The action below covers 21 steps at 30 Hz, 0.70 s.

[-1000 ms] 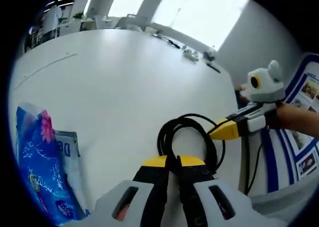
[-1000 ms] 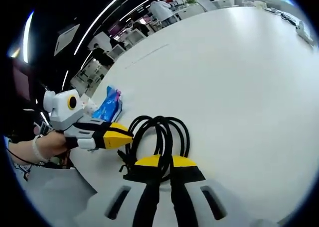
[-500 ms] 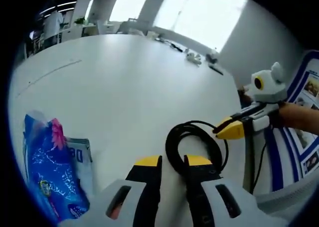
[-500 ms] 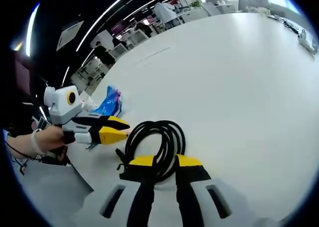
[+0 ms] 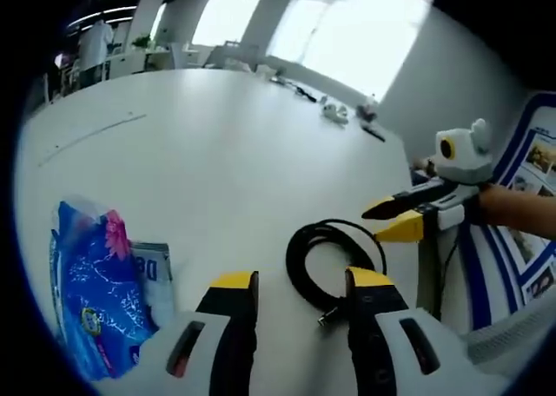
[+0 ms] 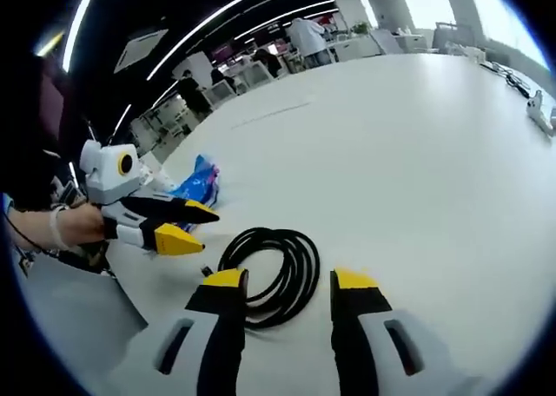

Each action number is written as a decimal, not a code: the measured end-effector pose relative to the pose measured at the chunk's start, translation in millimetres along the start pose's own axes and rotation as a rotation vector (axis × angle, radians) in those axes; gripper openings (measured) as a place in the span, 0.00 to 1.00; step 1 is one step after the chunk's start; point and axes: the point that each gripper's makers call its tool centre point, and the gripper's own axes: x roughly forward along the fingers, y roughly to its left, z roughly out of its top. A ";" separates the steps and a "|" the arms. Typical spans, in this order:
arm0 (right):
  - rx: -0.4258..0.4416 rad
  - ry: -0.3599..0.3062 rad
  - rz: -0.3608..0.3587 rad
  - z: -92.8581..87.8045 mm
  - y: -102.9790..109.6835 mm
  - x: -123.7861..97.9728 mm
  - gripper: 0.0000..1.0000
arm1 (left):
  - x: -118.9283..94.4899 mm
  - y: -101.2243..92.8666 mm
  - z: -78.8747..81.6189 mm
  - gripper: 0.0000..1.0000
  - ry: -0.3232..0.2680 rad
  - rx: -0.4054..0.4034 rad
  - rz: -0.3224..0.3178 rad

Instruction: Arrange the tabletop items into an orderly group along one side of the table until the central work area is clear of visible clutter.

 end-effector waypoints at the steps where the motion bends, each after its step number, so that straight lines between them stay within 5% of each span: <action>1: -0.004 -0.001 -0.001 0.8 0.3 -0.2 0.43 | -1.1 -1.0 -0.3 0.40 -0.001 0.020 -0.005; 11: -0.074 -0.026 0.014 12.4 6.8 0.8 0.65 | -17.4 2.5 -3.3 0.63 -0.001 0.014 0.028; 21: -0.150 -0.006 0.068 22.8 23.8 12.6 0.67 | -49.1 -0.4 7.5 0.61 -0.044 0.004 0.034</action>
